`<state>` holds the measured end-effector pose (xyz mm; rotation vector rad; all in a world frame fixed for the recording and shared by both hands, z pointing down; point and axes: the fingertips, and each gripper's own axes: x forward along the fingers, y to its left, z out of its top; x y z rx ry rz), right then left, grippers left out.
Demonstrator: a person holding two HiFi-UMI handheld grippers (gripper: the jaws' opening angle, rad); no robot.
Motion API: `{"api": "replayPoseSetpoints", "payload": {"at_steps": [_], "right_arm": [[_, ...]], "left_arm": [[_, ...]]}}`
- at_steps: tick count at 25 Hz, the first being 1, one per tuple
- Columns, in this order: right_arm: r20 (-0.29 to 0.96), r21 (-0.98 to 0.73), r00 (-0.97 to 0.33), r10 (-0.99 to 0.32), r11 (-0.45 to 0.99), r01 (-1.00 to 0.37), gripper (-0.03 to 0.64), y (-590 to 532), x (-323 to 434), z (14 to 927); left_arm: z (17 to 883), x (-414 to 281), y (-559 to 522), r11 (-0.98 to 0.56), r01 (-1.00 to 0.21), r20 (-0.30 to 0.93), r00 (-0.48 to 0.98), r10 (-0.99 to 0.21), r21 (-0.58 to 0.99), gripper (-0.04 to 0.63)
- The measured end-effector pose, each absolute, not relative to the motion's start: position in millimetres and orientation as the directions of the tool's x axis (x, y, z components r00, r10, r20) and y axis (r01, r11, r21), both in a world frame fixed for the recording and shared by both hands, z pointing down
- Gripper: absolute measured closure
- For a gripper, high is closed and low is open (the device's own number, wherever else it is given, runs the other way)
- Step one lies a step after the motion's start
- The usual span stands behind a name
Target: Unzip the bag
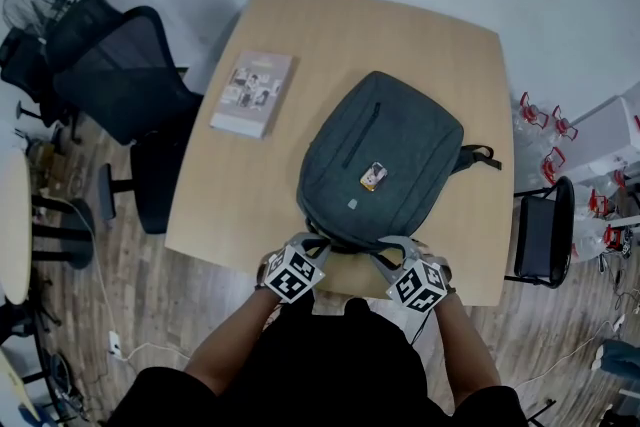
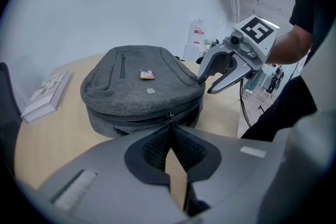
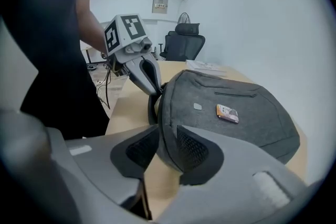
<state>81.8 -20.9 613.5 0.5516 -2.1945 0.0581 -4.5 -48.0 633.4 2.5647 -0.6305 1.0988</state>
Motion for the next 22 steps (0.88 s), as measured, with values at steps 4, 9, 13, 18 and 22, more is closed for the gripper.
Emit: {"api": "replayPoseSetpoints", "payload": {"at_steps": [4,9,13,18,22], "right_arm": [[0.793,0.223,-0.491,-0.361,0.922,-0.318,0.539,-23,81,624],[0.789,0.198,-0.508,-0.347,0.925,-0.325,0.577,-27,74,622],[0.763,0.124,-0.541,-0.354,0.902,-0.414,0.581,-35,55,616],[0.74,0.051,-0.562,-0.37,0.863,-0.502,0.581,-50,27,610],[0.73,0.004,-0.572,-0.373,0.839,-0.543,0.583,-62,12,606]], "left_arm": [[635,-6,-48,-0.873,-0.481,0.74,0.616,-0.27,0.082,0.569],[635,-11,-49,-0.871,-0.486,0.741,0.609,-0.281,0.068,0.569],[633,-23,-51,-0.858,-0.511,0.746,0.59,-0.309,0.049,0.569],[630,-27,-54,-0.852,-0.523,0.751,0.57,-0.334,0.019,0.569],[627,-33,-57,-0.839,-0.545,0.748,0.559,-0.357,0.007,0.569]]}}
